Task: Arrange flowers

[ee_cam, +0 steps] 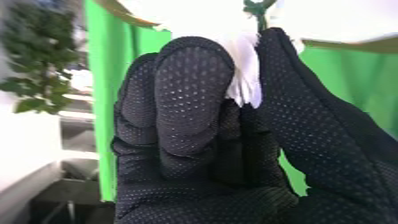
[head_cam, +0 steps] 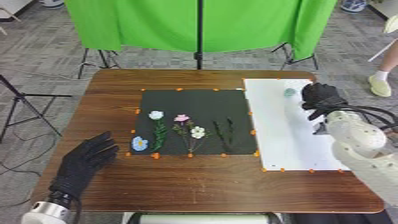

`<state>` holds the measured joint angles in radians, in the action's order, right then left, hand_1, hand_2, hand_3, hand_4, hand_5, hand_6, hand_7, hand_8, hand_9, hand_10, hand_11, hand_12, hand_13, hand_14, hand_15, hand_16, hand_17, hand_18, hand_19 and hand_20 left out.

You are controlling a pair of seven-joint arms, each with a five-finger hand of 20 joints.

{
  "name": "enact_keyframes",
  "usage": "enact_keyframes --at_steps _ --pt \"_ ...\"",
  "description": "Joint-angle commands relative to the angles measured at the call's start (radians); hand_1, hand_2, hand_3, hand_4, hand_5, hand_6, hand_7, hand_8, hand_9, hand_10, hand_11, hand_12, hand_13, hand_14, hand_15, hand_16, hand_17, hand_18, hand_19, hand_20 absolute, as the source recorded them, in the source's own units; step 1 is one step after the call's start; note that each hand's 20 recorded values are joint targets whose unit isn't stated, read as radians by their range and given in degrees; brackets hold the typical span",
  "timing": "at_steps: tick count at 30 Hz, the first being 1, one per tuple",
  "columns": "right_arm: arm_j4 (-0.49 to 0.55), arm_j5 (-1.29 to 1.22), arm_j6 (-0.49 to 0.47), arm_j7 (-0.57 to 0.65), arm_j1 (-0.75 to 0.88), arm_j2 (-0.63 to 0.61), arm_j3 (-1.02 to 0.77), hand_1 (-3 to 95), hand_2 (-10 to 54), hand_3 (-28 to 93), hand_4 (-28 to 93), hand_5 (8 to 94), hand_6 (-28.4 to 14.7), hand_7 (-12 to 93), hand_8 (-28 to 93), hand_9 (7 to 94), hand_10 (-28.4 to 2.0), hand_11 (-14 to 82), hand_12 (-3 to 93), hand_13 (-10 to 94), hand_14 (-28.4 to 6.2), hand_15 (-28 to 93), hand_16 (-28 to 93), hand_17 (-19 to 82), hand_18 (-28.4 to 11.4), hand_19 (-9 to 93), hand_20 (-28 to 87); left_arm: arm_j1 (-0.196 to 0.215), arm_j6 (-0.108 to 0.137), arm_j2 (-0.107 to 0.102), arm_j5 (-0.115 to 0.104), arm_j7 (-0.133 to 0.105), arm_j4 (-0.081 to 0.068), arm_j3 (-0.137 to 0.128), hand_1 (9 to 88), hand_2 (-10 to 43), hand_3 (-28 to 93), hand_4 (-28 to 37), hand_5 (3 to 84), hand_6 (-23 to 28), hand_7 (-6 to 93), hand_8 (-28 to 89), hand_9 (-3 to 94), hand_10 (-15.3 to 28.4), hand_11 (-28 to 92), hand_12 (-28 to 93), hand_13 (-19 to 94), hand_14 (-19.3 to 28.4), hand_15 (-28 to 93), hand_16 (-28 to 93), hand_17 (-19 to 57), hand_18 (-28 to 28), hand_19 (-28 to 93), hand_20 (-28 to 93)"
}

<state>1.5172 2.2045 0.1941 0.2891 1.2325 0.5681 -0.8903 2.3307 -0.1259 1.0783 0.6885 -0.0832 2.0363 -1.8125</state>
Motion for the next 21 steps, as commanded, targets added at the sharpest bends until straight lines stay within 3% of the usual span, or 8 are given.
enact_keyframes --at_steps 1,5,11,21 --pt "0.121 0.059 0.113 -0.134 -0.066 0.106 0.101 54.7 -9.5 82 -28 65.7 1.0 57 -9 80.9 -4.9 25.7 48.8 84 1.1 49 35 39 -13.4 77 37 0.013 0.002 0.009 0.001 0.003 0.001 0.01 24.6 2.2 70 -26.1 37.6 4.9 18.6 -8 32.3 12.9 24 17 25 15.6 36 -1 -8.8 20.6 49 8" --pt "0.113 0.074 0.106 -0.183 -0.145 0.187 0.189 54.3 -9.5 82 -28 65.5 1.1 57 -8 80.9 -4.8 25.5 49.0 83 1.2 49 36 39 -13.4 77 37 0.002 -0.002 0.007 0.002 0.008 -0.003 0.016 24.6 2.1 70 -26.0 37.5 4.9 18.6 -8 32.3 12.9 24 17 24 15.7 36 -1 -8.7 20.6 49 8" --pt "0.013 0.092 0.125 -0.197 -0.256 0.283 0.321 53.9 -9.5 82 -28 64.6 1.7 58 -8 80.6 -4.7 24.9 48.7 82 1.4 50 36 37 -13.3 76 37 -0.009 -0.005 0.006 0.002 0.021 -0.007 0.019 24.6 2.2 70 -26.1 37.5 4.8 18.7 -8 32.3 12.9 24 17 24 15.7 36 -1 -8.8 20.6 49 8" --pt "-0.053 0.109 0.055 -0.183 -0.266 0.309 0.363 53.8 -9.5 81 -28 63.2 2.4 59 -8 80.2 -4.3 24.2 48.0 81 1.7 50 36 36 -13.2 75 38 -0.005 -0.009 0.002 0.001 0.025 -0.009 0.012 24.7 2.2 70 -26.0 37.5 4.7 18.9 -8 32.2 12.9 24 17 24 15.8 36 -1 -8.8 20.7 49 8"
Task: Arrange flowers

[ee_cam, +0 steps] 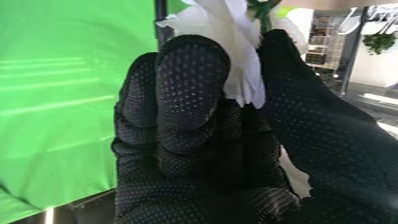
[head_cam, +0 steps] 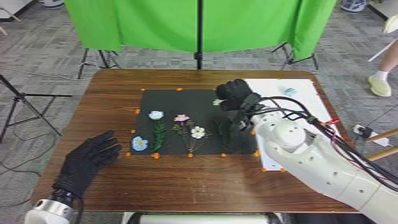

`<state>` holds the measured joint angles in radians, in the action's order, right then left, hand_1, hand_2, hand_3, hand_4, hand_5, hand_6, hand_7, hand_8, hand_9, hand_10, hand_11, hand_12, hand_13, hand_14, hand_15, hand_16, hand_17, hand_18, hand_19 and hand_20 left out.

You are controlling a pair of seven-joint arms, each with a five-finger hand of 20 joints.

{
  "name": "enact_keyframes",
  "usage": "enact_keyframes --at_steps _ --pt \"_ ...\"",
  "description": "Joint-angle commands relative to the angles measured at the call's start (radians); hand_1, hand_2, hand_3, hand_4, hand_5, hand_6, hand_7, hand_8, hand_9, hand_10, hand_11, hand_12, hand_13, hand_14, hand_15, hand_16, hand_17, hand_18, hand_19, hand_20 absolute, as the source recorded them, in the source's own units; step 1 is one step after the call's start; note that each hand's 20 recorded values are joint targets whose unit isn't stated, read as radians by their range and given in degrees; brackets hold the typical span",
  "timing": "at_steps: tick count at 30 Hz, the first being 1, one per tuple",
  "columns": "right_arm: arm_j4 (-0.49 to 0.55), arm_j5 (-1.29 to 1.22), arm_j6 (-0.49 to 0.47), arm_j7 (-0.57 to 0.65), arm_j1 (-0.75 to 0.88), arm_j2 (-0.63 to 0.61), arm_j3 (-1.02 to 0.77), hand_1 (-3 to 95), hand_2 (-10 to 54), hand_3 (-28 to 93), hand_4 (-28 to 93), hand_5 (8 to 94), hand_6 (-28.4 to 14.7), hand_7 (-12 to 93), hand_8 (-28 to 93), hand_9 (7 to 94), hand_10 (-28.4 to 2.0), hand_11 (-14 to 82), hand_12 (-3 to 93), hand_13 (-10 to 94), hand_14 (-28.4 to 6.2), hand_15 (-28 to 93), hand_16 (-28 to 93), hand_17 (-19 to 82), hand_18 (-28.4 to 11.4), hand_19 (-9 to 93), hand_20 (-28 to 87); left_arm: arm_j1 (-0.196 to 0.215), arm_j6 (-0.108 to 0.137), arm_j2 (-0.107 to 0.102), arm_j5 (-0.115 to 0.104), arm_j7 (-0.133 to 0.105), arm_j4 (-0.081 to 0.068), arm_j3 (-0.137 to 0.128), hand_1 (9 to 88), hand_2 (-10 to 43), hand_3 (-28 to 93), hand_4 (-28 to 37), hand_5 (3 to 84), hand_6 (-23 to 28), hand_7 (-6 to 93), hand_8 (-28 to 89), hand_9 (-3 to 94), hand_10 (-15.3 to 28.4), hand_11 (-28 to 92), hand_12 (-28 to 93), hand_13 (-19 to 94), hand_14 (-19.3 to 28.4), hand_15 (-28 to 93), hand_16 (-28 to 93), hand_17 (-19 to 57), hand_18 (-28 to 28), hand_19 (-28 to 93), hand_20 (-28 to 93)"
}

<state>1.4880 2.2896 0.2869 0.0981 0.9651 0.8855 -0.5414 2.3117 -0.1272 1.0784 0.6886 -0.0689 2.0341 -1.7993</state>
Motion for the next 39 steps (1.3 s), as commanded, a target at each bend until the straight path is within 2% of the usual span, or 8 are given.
enact_keyframes --at_steps 1,16,18,24,26,28,36,39 --pt "-0.022 0.022 -0.041 0.012 0.004 -0.011 0.016 53.8 -9.5 81 -28 63.0 2.4 59 -8 80.2 -4.3 24.2 48.1 81 1.8 50 36 36 -13.2 75 38 0.013 -0.008 0.002 0.001 0.011 -0.007 -0.001 24.7 2.2 69 -26.0 37.5 4.7 19.0 -8 32.2 12.9 24 17 24 15.8 36 -1 -8.8 20.7 49 8" --pt "-0.014 0.023 -0.103 0.014 0.019 -0.008 0.002 44.2 -9.5 76 -28 58.5 1.8 57 -6 76.3 -4.4 21.7 47.1 76 -0.6 54 28 33 -13.3 73 38 0.011 -0.007 0.003 0.001 0.003 -0.008 0.005 24.5 2.2 69 -25.9 37.5 4.8 18.8 -8 32.2 12.9 24 17 24 15.7 36 -1 -8.8 20.7 49 8" --pt "-0.013 0.022 -0.105 0.017 0.02 -0.009 -0.001 43.5 -9.5 76 -28 58.0 1.6 57 -6 74.9 -4.6 23.3 46.1 75 -0.8 56 26 32 -13.3 73 38 0.014 -0.005 0.004 0.002 0.002 -0.008 0.004 24.6 2.2 69 -26.0 37.5 4.8 18.7 -8 32.2 13.0 24 17 24 15.7 36 -1 -8.8 20.7 49 8" --pt "0.012 0.018 -0.132 0.028 0.03 -0.009 -0.034 37.4 -9.5 77 -28 54.2 2.0 52 -6 65.7 -6.9 39.3 33.4 71 -1.3 58 24 30 -14.0 73 40 0.012 -0.006 0.004 0.002 0.001 -0.009 0.005 24.5 2.2 70 -25.9 37.5 4.9 18.6 -8 32.3 12.9 24 17 24 15.7 36 -1 -8.8 20.7 49 8" --pt "0.029 0.006 -0.139 0.03 0.04 -0.01 -0.056 34.8 -9.5 78 -28 54.6 2.3 50 -15 63.8 -7.6 44.0 27.8 70 -1.4 59 23 30 -14.2 73 40 0.013 -0.004 0.003 0.002 -0.001 -0.008 0.005 24.5 2.1 70 -25.9 37.5 4.9 18.5 -8 32.3 12.9 24 17 24 15.7 36 -1 -8.8 20.7 49 8" --pt "0.047 -0.007 -0.141 0.034 0.047 -0.014 -0.075 32.5 -9.5 78 -28 54.2 2.3 50 -22 62.8 -7.9 44.9 27.1 70 -1.7 59 23 29 -14.5 73 40 0.015 -0.004 0.003 0.001 -0.001 -0.007 0.004 24.5 2.1 70 -26.0 37.5 4.9 18.6 -8 32.2 12.8 24 17 24 15.7 36 -1 -8.8 20.6 49 8" --pt "0.093 -0.085 -0.158 0.038 0.073 -0.052 -0.151 25.9 -9.5 77 -28 47.5 -0.2 48 -23 55.9 -10.3 46.3 27.0 64 -4.1 62 23 27 -15.8 73 41 0.021 -0.005 0.003 0.001 0.0 -0.005 -0.002 24.6 2.2 69 -26.1 37.5 4.8 18.7 -8 32.3 12.9 24 17 24 15.7 36 -1 -8.8 20.7 49 8" --pt "0.093 -0.063 -0.144 0.074 0.073 -0.087 -0.159 22.6 -9.5 78 -28 42.6 -1.4 45 -22 48.7 -10.4 43.5 25.3 57 -5.3 60 20 24 -16.4 73 41 0.018 -0.007 0.002 0.002 0.002 -0.006 -0.002 24.6 2.1 70 -26.0 37.5 4.8 18.6 -8 32.3 12.9 24 17 24 15.7 36 -1 -8.8 20.7 49 8"
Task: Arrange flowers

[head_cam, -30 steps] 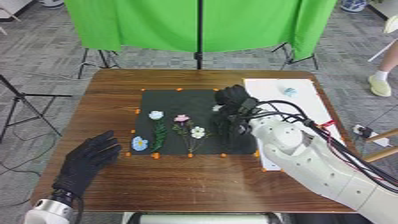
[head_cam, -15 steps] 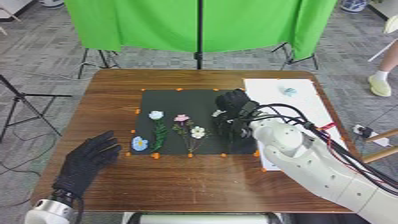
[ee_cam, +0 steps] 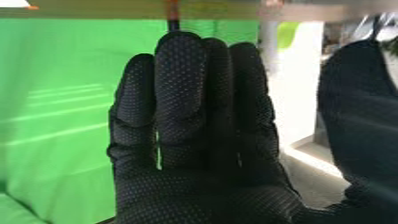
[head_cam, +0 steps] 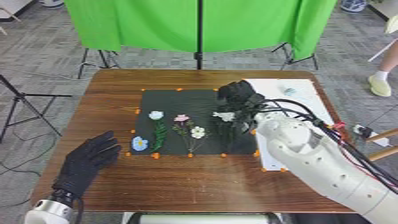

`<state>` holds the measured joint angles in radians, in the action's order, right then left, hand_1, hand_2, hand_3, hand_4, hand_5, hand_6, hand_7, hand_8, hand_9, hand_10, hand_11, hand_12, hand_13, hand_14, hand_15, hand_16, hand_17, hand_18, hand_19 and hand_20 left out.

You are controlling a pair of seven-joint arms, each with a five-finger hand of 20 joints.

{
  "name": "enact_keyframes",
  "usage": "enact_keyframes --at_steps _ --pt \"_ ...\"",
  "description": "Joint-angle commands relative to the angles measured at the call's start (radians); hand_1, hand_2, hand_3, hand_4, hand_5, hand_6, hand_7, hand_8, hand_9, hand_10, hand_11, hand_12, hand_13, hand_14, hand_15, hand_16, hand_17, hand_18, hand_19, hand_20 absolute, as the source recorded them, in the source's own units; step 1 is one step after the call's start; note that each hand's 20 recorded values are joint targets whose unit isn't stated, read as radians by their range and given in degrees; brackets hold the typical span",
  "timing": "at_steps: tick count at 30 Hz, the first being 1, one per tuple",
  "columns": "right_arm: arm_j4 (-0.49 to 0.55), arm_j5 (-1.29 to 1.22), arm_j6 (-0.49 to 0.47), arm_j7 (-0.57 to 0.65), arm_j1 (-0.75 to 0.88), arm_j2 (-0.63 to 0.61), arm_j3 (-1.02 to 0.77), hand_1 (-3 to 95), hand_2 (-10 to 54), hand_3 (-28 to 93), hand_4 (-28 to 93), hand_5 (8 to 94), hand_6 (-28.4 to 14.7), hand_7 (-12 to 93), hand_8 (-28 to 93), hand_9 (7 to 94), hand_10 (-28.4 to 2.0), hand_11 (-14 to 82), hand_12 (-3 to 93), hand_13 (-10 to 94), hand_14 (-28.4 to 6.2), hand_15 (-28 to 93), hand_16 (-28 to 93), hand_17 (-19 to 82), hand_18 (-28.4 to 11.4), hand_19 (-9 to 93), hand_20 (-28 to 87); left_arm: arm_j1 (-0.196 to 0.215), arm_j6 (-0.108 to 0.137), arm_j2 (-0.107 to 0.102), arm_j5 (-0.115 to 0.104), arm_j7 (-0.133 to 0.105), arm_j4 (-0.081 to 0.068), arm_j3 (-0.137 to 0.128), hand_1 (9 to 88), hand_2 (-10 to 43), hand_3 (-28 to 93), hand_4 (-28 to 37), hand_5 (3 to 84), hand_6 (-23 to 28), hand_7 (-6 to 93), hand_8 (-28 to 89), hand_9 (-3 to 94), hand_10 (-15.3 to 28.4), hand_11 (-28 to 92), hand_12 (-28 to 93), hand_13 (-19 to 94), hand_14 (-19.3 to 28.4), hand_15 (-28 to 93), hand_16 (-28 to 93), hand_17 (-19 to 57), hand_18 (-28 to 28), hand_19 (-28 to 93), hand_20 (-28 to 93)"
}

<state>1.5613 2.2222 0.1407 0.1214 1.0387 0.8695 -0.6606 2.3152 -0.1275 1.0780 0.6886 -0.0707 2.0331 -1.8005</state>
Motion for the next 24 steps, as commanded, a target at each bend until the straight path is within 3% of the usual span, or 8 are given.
enact_keyframes --at_steps 1,3,7,11,13,17,20,24 --pt "0.017 0.008 -0.004 0.075 -0.007 -0.085 -0.037 21.3 -9.5 79 -28 40.8 -1.5 45 -21 46.3 -10.6 41.7 24.6 53 -5.7 57 19 23 -16.6 72 41 0.015 -0.006 0.002 0.002 0.003 -0.005 -0.001 24.6 2.1 70 -26.0 37.5 4.9 18.7 -8 32.3 13.0 24 17 24 15.7 36 -1 -8.8 20.7 49 8" --pt "0.007 0.026 -0.092 0.112 -0.013 -0.103 -0.061 19.8 -9.5 81 -28 38.0 -1.5 43 -21 43.0 -10.7 38.4 23.8 48 -6.3 52 17 21 -16.6 68 39 0.014 -0.007 0.001 0.002 0.007 -0.005 -0.003 24.5 2.1 70 -26.0 37.5 4.8 18.6 -8 32.3 12.9 24 17 24 15.8 36 -1 -8.8 20.7 49 8" --pt "-0.065 0.06 -0.044 0.132 -0.06 -0.161 -0.016 20.9 -7.0 85 -28 30.6 -2.4 37 -19 33.0 -9.6 24.6 21.9 32 -9.6 32 17 15 -17.8 57 27 0.014 -0.006 -0.001 0.002 0.004 -0.006 -0.002 24.5 2.1 70 -26.0 37.5 4.8 18.7 -8 32.3 12.9 24 17 24 15.8 36 -1 -8.8 20.7 49 8" --pt "-0.104 0.036 -0.053 0.156 -0.083 -0.194 0.0 21.4 -6.5 86 -28 28.6 -2.6 35 -18 29.8 -9.5 17.8 21.4 27 -10.5 22 19 12 -19.2 52 23 0.022 -0.002 -0.003 0.001 0.003 -0.002 -0.005 24.5 2.1 70 -26.0 37.5 4.8 18.7 -8 32.3 12.9 24 17 24 15.8 36 -1 -8.8 20.7 49 8" --pt "-0.124 0.012 -0.068 0.166 -0.103 -0.202 0.016 21.6 -6.6 86 -28 26.1 -3.1 31 -17 26.4 -10.7 12.3 22.0 22 -12.2 11 22 9 -19.8 46 17 0.024 -0.004 -0.004 0.002 -0.001 -0.001 -0.005 24.6 2.1 70 -26.0 37.5 4.8 18.7 -8 32.3 12.9 24 17 24 15.8 36 -1 -8.8 20.6 49 8" --pt "-0.175 -0.028 -0.052 0.167 -0.142 -0.205 0.06 21.7 -6.2 86 -28 25.1 -3.5 28 -15 24.8 -11.2 9.1 22.9 20 -13.5 4 25 5 -21.3 46 13 0.025 -0.003 -0.002 0.001 0.001 0.0 -0.004 24.6 2.2 70 -26.1 37.5 4.9 18.6 -8 32.3 12.9 24 17 24 15.8 36 -1 -8.8 20.7 49 8" --pt "-0.216 -0.023 -0.028 0.15 -0.167 -0.208 0.092 21.7 -6.4 86 -28 25.6 -3.5 28 -15 24.9 -9.6 9.3 22.9 20 -14.5 0 25 4 -22.5 46 12 0.022 -0.001 -0.003 0.0 -0.004 -0.001 0.0 24.6 2.2 69 -26.0 37.5 4.9 18.6 -8 32.3 13.0 24 17 24 15.7 36 -1 -8.8 20.6 49 8" --pt "-0.266 -0.042 -0.061 0.132 -0.195 -0.19 0.106 23.3 -8.0 87 -28 27.3 -2.6 32 -17 26.6 -9.3 11.2 21.7 23 -14.6 0 24 7 -22.9 48 11 0.025 0.001 -0.002 0.0 -0.003 0.0 -0.003 24.6 2.2 69 -26.0 37.5 4.8 18.7 -8 32.2 13.0 24 17 24 15.7 36 -1 -8.7 20.7 49 8"
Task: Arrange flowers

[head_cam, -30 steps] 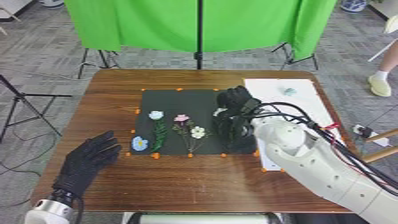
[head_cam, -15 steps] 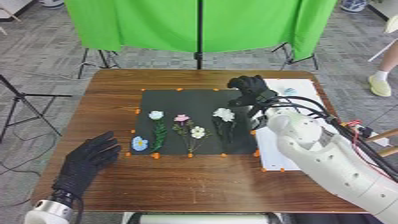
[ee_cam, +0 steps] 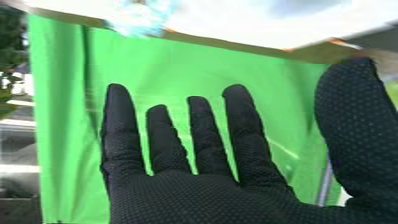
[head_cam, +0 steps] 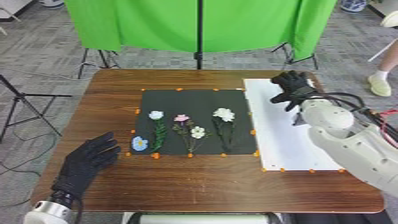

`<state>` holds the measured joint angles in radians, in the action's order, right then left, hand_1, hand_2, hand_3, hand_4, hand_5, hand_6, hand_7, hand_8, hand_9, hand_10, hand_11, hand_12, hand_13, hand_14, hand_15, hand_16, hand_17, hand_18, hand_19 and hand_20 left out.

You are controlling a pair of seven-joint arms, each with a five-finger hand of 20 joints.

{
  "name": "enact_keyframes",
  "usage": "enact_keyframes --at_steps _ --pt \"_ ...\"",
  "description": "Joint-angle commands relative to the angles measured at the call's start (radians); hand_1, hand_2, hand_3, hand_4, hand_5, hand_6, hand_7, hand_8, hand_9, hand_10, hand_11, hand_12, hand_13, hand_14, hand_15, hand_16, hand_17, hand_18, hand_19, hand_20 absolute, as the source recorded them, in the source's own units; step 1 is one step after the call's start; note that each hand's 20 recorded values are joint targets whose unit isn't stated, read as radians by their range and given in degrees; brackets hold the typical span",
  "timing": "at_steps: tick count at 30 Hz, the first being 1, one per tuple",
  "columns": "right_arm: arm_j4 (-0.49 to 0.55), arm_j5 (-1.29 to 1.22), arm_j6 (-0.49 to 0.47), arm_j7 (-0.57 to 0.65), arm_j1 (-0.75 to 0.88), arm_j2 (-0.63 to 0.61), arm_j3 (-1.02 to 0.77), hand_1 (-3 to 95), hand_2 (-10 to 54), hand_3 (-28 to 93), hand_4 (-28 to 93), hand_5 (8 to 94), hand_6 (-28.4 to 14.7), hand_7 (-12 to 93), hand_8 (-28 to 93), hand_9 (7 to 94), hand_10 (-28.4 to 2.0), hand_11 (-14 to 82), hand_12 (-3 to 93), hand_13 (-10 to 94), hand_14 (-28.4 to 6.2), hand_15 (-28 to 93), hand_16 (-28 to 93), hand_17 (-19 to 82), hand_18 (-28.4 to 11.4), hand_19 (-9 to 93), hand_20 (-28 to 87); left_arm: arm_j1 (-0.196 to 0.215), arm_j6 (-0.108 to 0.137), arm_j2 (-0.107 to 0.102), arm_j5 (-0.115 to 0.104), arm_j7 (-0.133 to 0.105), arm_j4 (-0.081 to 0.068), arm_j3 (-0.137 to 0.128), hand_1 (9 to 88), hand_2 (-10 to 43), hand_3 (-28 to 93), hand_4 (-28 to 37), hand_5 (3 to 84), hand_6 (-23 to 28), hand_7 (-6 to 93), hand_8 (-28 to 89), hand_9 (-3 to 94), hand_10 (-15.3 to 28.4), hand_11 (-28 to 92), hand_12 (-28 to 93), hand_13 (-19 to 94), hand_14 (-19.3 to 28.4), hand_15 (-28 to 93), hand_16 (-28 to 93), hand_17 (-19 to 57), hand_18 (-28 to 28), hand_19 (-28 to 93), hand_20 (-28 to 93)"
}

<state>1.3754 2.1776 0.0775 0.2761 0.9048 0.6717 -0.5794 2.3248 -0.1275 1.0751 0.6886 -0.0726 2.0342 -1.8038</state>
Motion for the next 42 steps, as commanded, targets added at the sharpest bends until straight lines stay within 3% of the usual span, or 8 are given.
enact_keyframes --at_steps 1,9,14,18,21,25,31,42 --pt "-0.09 -0.005 -0.016 -0.012 -0.072 0.013 0.035 23.7 -8.3 87 -28 27.3 -2.6 32 -17 26.6 -9.3 11.3 21.5 24 -14.5 1 24 7 -23.0 48 11 0.015 0.002 0.001 0.002 -0.001 -0.001 0.001 24.6 2.2 69 -26.0 37.5 4.8 18.8 -8 32.3 13.0 24 17 24 15.7 36 -1 -8.8 20.7 49 8" --pt "-0.181 -0.038 -0.031 0.006 -0.136 0.05 0.094 26.4 -8.2 87 -28 27.0 -2.7 33 -19 25.8 -7.5 10.8 19.8 32 -13.1 8 14 10 -22.2 48 10 0.012 0.0 0.002 0.002 -0.005 -0.003 0.004 24.6 2.1 70 -26.1 37.5 4.9 18.8 -8 32.2 13.0 24 17 24 15.7 36 -1 -8.8 20.7 50 8" --pt "-0.206 -0.034 -0.044 -0.007 -0.142 0.068 0.098 28.3 -8.2 88 -28 29.6 -0.8 34 -20 33.5 -7.8 14.0 18.5 45 -7.6 17 13 12 -20.5 50 11 0.011 -0.001 0.003 0.002 -0.005 -0.004 0.005 24.7 2.2 69 -26.1 37.5 4.8 18.8 -8 32.3 13.1 24 17 24 15.7 36 -1 -8.8 20.7 50 8" --pt "-0.211 -0.031 -0.011 -0.021 -0.13 0.07 0.104 38.6 -8.4 86 -28 44.2 3.1 37 -22 54.9 -6.6 24.6 17.1 69 -1.5 25 18 22 -15.3 59 16 0.011 -0.001 0.004 0.002 -0.006 -0.005 0.006 24.6 2.2 69 -26.0 37.5 4.8 18.8 -8 32.3 13.0 24 17 24 15.7 36 -1 -8.8 20.7 50 8" --pt "-0.189 -0.002 -0.012 -0.025 -0.104 0.059 0.094 50.3 -9.0 78 -28 56.1 4.6 47 -12 75.2 -2.6 10.6 33.3 78 2.7 21 30 28 -12.4 65 24 0.008 -0.002 0.006 0.003 -0.003 -0.006 0.005 24.6 2.2 70 -25.9 37.5 4.9 18.7 -8 32.2 12.9 24 17 24 15.7 36 -1 -8.8 20.7 50 8" --pt "-0.16 0.003 -0.039 -0.052 -0.061 0.051 0.052 55.8 -9.4 78 -28 59.1 5.0 53 -11 79.4 -2.1 12.1 39.5 82 4.7 21 36 31 -10.8 69 28 0.008 0.001 0.006 0.001 -0.001 -0.006 0.005 24.6 2.2 69 -25.9 37.5 4.9 18.7 -8 32.2 12.8 24 17 24 15.7 36 -1 -8.8 20.8 50 8" --pt "-0.043 0.015 0.04 -0.088 0.056 0.011 -0.057 57.9 -9.5 80 -28 64.2 2.7 57 -10 81.4 -3.2 16.2 41.8 87 5.9 22 42 30 -8.4 89 11 0.009 0.0 0.008 0.002 -0.004 -0.004 0.005 24.6 2.1 69 -26.0 37.6 4.9 18.7 -8 32.2 12.9 24 17 24 15.7 36 -1 -8.8 20.8 50 8" --pt "0.269 0.056 0.062 -0.172 0.336 -0.006 -0.279 56.9 -9.5 82 -28 64.6 2.6 58 -10 81.7 -3.4 16.5 42.4 88 5.4 22 43 30 -8.3 91 8 0.008 -0.008 0.012 0.005 -0.004 -0.007 0.01 24.6 2.1 69 -25.9 37.5 4.9 18.8 -8 32.2 12.8 24 17 24 15.7 36 -1 -8.8 20.7 50 8"
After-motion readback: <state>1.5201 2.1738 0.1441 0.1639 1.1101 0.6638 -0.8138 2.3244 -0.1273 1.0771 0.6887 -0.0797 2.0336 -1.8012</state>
